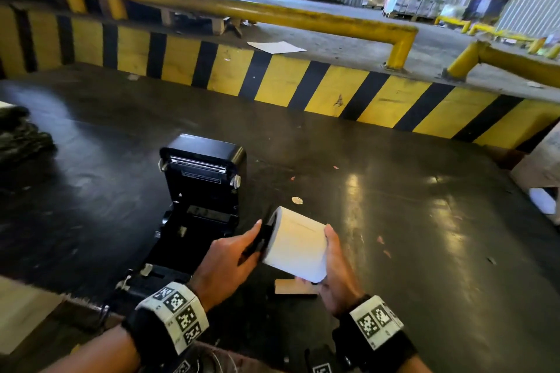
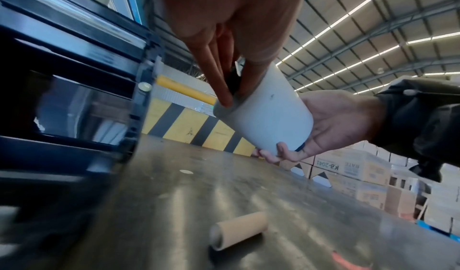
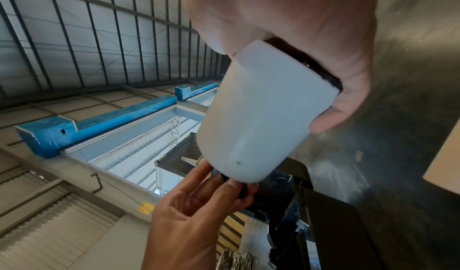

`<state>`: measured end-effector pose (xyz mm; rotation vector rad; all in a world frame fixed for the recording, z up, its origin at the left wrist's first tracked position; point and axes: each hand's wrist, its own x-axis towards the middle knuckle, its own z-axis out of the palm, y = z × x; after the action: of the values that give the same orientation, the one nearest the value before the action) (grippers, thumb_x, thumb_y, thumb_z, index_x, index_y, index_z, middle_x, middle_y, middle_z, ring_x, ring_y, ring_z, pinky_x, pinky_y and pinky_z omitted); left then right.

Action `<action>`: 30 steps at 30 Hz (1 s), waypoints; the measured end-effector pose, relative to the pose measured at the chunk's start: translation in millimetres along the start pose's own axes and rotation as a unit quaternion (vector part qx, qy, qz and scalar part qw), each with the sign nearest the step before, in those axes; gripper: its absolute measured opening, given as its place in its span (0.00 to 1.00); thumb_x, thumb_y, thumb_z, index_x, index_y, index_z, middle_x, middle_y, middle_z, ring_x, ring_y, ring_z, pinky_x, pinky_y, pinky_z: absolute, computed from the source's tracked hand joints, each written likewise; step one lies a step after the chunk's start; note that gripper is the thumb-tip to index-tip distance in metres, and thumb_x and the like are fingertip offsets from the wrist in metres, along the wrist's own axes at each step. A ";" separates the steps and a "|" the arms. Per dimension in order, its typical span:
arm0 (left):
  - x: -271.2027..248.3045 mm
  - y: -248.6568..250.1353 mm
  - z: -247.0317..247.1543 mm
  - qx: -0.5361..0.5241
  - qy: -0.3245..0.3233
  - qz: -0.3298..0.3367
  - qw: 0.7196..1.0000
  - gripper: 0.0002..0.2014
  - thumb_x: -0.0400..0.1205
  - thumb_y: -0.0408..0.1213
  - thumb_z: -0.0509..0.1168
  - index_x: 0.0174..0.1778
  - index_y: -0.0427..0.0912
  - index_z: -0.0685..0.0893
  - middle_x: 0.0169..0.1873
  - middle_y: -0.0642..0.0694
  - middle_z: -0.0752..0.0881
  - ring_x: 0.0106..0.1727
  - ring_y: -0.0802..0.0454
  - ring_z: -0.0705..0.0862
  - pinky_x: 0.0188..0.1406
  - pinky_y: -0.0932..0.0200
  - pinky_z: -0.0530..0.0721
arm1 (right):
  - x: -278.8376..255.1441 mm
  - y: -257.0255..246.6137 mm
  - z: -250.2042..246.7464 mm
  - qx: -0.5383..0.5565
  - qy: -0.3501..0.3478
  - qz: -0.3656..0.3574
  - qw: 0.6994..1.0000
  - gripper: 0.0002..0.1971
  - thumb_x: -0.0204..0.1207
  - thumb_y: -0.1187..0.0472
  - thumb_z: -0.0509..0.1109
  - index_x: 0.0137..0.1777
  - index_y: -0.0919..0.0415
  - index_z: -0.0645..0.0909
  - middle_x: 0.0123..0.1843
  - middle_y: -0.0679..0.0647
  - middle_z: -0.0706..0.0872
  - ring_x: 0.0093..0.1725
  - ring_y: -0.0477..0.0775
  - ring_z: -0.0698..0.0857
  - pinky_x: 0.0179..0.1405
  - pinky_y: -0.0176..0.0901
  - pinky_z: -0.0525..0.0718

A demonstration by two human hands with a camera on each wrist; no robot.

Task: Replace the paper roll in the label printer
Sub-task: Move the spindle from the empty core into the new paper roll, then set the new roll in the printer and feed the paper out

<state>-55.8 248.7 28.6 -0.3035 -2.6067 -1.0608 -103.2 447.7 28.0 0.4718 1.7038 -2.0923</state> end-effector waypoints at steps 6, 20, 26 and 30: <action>-4.4 -37.0 -44.3 -0.008 -0.070 0.040 0.997 0.30 0.80 0.36 0.66 0.77 0.44 0.64 0.68 0.49 0.81 0.66 0.58 0.81 0.66 0.59 0.82 | 3.2 4.3 53.3 -0.032 0.000 -0.015 0.999 0.21 0.78 0.36 0.54 0.48 0.50 0.80 0.47 0.55 0.88 0.47 0.56 0.85 0.38 0.49 0.82; 17.8 -122.7 -128.7 -0.302 -0.062 -0.242 0.920 0.08 0.80 0.30 0.66 0.54 0.38 0.85 0.42 0.41 0.90 0.34 0.58 0.88 0.28 0.72 0.84 | 10.6 31.6 179.9 -0.071 -0.003 -0.100 0.992 0.25 0.80 0.37 0.51 0.59 0.52 0.80 0.58 0.59 0.88 0.55 0.59 0.88 0.55 0.62 0.87; 22.0 -149.4 -142.3 -0.316 -0.092 -0.242 0.913 0.11 0.80 0.27 0.65 0.57 0.32 0.84 0.49 0.32 0.89 0.47 0.43 0.87 0.38 0.66 0.88 | 9.5 36.0 205.2 -0.106 0.022 -0.130 0.986 0.21 0.85 0.47 0.50 0.59 0.59 0.79 0.55 0.56 0.87 0.51 0.50 0.87 0.41 0.35 0.86; 22.9 -154.0 -144.8 -0.391 -0.137 -0.307 0.857 0.14 0.85 0.34 0.58 0.58 0.32 0.85 0.54 0.40 0.89 0.51 0.49 0.88 0.40 0.63 0.89 | 15.7 47.1 222.4 -0.176 0.061 -0.163 0.969 0.38 0.72 0.29 0.55 0.76 0.52 0.65 0.76 0.51 0.74 0.71 0.49 0.75 0.72 0.45 0.75</action>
<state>-94.9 39.8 36.3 0.2697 -2.3908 -2.4531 -94.9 220.0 25.0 0.2263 2.3006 -1.9328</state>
